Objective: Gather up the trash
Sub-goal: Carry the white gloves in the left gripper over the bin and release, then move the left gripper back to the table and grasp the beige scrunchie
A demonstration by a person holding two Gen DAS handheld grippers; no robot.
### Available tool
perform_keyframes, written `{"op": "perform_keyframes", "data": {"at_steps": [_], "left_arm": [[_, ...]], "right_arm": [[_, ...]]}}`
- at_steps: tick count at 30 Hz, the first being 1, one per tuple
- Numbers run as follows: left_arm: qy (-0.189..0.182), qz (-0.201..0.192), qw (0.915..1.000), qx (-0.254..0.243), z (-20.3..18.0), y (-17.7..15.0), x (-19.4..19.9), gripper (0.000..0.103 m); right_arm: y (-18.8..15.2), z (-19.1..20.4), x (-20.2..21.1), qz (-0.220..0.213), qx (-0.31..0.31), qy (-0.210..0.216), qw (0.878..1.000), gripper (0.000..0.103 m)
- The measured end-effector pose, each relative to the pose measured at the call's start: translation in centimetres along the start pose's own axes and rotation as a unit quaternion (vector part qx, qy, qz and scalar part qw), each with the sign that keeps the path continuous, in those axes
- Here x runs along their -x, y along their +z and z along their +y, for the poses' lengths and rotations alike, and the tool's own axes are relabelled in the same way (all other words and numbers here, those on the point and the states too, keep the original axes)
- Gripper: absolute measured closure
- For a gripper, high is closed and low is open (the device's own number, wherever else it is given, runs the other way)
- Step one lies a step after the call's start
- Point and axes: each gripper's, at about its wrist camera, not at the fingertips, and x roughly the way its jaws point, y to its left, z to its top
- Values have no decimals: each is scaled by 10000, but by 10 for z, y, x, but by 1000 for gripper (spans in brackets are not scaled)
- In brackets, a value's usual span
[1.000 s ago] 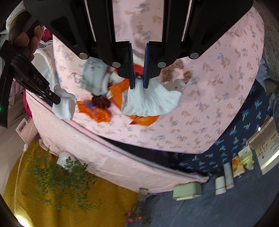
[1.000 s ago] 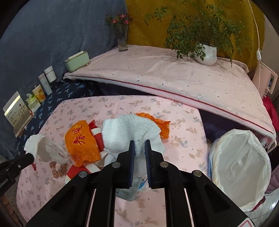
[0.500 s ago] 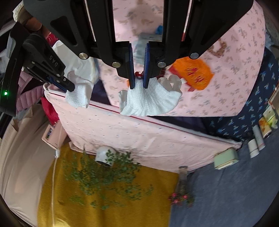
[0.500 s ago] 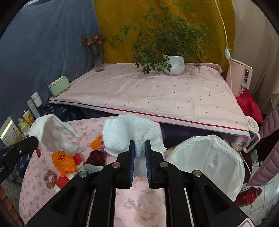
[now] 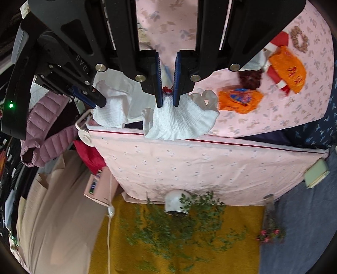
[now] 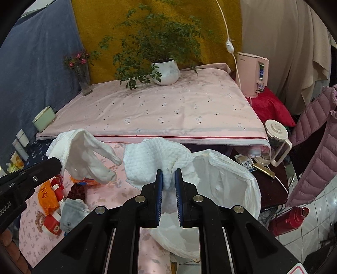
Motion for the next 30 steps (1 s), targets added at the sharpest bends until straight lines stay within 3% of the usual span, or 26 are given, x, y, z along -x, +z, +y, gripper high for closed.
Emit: {"op": "perform_keyframes", "data": {"at_steps": [7,17,19,20,21,22,30], "left_arm": [[-423,340,9983,-219,-33,-1,-40,93],[-741,568,9951,-316,-54,-5,-72,90],[-686,523,9959,-271,-54,-4,-73,72],[-634,482,9965,-241,-53,-3,-72,55],[-578,409,9973,-201,-51,-3,-70,49],[-531,362,9978,-183,-50,-2,-69,48],[-171,374,9991,53,-24,-8,-61,47]], "right_arm": [[-11,-34,-16,215,-237,-277,9991,92],[-22,-57,-41,490,-406,-441,9970,89],[-22,-57,-43,511,-397,-494,9967,83],[-22,-57,-44,519,-394,-529,9965,80],[-22,-57,-43,509,-405,-530,9965,72],[-22,-57,-42,484,-425,-532,9965,65],[-22,-46,-30,402,-388,-468,9973,56]]}}
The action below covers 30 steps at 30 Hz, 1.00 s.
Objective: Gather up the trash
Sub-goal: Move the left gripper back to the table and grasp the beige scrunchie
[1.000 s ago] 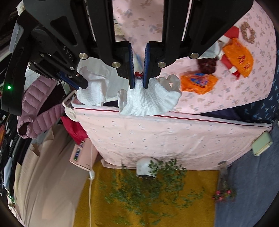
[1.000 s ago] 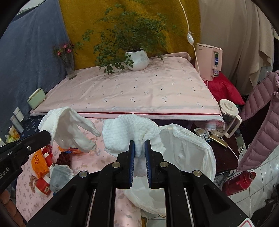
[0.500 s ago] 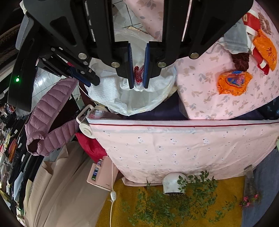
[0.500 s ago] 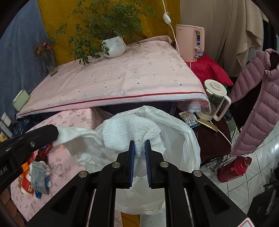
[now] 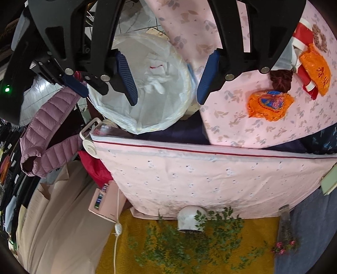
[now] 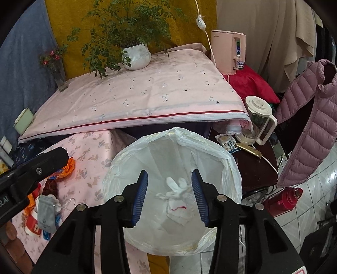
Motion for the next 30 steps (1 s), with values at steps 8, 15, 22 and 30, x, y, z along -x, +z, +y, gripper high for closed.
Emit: {"op": "perform_keyframes", "data": {"at_steps": [8,15,22,30], "left_arm": [[394,-120,9987,289,34,-15,21,41],[701,-242,9948,694,78,-30,44,34],[1119,-255,9867,1154,132,-55,67,33],[1733,-211,9705,1665,204,-90,92,33]], "right_arm": [[-4,32,16,-97,233,221,9994,49],[-14,70,27,-102,491,467,9976,46],[-31,115,32,-17,826,744,9938,46],[-57,172,29,203,1250,1128,9855,46]]}}
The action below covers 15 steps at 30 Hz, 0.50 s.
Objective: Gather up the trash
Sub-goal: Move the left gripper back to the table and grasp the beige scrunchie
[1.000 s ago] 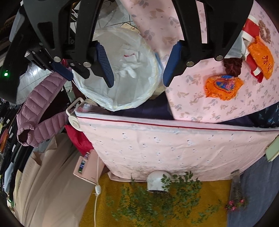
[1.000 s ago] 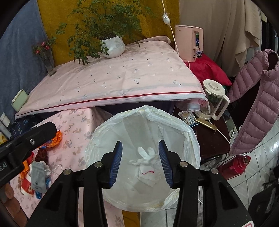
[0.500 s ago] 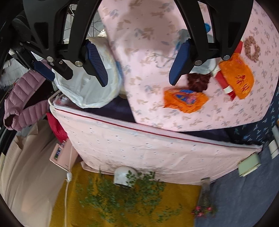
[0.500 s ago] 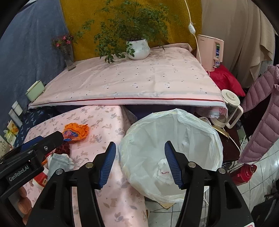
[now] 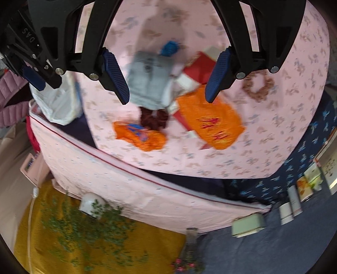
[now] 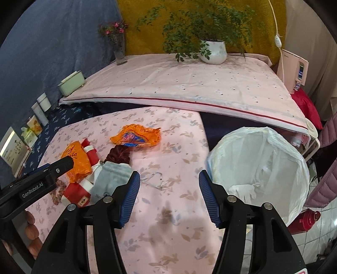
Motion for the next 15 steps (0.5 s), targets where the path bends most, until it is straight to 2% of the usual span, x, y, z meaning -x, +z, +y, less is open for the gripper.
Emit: {"op": "perform_keyframes", "data": {"at_steps": [9,15], "left_arm": [[629,233,9953,703,100,-21,-10,24],[959,479,9882,1098,153,-39,-25,22]], "right_arm": [[-18,59,-35,356,348,416,9979,46],[-29,87,-61,559,525,461,9960,46]]}}
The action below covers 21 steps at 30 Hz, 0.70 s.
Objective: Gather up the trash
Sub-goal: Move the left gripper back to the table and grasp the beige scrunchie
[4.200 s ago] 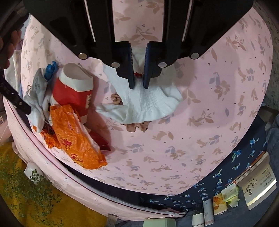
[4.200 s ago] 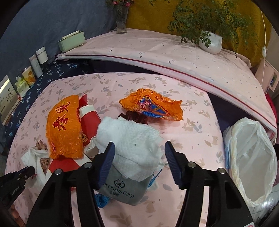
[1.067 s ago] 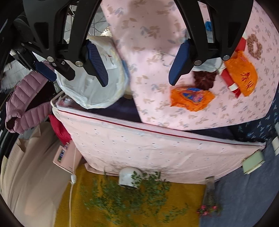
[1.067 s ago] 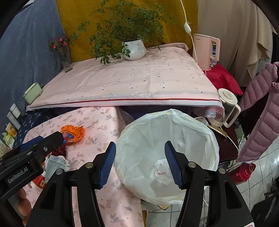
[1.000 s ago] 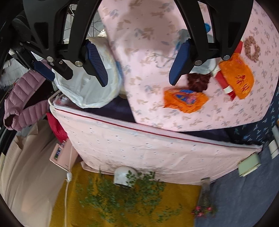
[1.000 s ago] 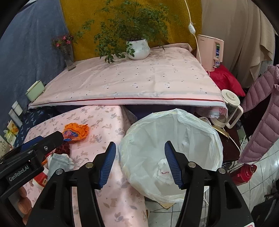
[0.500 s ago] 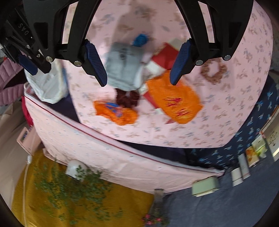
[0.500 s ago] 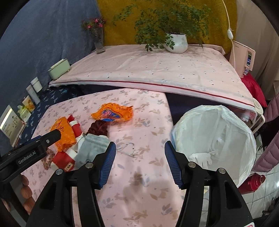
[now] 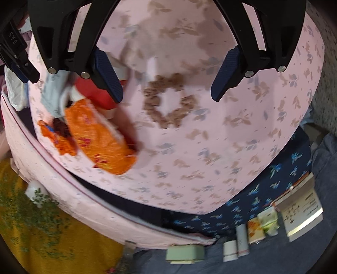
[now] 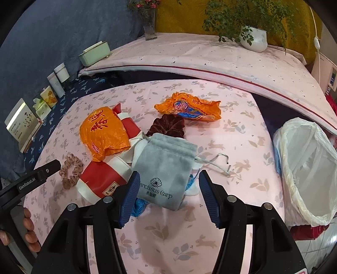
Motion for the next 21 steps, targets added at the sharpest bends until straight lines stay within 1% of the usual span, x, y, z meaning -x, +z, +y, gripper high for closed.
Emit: {"op": "perform_keyframes", "data": {"at_steps": [2,8,9,10,12,14,15,16,17,18,19,21], "left_arm": [[62,104,9998,139,12,-1,-9,22],[-20,408,9983,423,33,-1,-36,22],[-50,449,9980,446,34,-1,-40,22],[-64,489,9977,470,34,-1,-43,23],[-139,567,9971,486,34,-2,-49,32],[-98,541,9975,435,32,-1,-52,35],[-89,503,9980,384,30,-1,-52,42],[-97,489,9982,322,29,-1,-53,46],[-105,487,9984,268,27,0,-53,53],[-105,476,9985,233,25,0,-53,61],[-125,474,9986,211,24,1,-53,66],[-185,503,9984,200,23,3,-52,86]], "right_arm": [[0,5,-9,62,27,7,10000,46],[1,14,-30,212,56,-40,9998,49],[1,15,-34,244,59,-55,9997,50],[0,16,-37,283,64,-60,9996,54],[-2,17,-43,360,82,-65,9993,58],[-4,18,-47,390,98,-90,9992,60],[-4,18,-48,393,112,-95,9991,63],[-5,18,-49,393,125,-99,9991,65],[-5,18,-49,386,131,-99,9991,67],[-5,18,-50,388,134,-106,9991,72],[-5,17,-51,399,130,-100,9991,77],[-5,16,-51,410,116,-62,9991,80]]}}
